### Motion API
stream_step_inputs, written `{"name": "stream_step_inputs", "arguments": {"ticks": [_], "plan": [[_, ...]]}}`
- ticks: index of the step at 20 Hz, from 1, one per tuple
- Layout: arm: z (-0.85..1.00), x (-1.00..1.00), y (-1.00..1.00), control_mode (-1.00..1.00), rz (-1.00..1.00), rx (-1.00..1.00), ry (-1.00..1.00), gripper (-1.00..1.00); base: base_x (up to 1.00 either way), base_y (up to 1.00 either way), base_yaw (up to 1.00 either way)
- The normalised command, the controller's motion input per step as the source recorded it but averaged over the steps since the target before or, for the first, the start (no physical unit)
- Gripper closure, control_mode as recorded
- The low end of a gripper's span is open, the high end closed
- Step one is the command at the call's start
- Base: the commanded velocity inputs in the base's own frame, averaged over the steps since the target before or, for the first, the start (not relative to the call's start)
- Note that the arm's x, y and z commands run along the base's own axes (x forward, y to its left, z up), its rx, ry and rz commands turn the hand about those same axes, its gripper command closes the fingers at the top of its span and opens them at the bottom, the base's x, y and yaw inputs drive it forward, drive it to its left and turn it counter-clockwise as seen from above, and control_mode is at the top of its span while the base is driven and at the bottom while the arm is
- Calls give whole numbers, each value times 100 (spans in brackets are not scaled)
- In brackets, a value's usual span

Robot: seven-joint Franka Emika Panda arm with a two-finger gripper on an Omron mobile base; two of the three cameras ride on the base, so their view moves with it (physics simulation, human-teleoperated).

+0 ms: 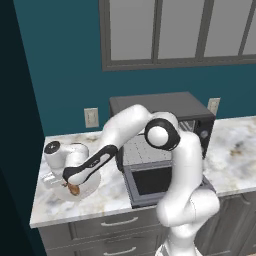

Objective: Pull the toaster oven rack outwards. Pick up the baguette from the plate and place it on the toaster oven rack. Close the toaster oven door fully and set the temperature to the lowest setting.

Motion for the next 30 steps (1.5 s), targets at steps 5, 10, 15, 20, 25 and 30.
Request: {"name": "stream_step_inputs", "arguments": {"ticks": [5, 10, 15, 20, 25, 30], "plan": [[0, -16, -7, -100, -20, 0, -6, 100, 0, 0, 0], [36, -29, -61, -100, -33, 9, -15, 100, 0, 0, 0], [52, -37, -91, -100, -35, 22, -18, 100, 0, 0, 0], [71, -33, -82, -100, -34, 22, -18, 100, 0, 0, 0], [87, -29, -78, -100, -31, 23, -20, 100, 0, 0, 0], [59, -26, -80, -100, -35, 21, -23, 100, 0, 0, 0]]}}
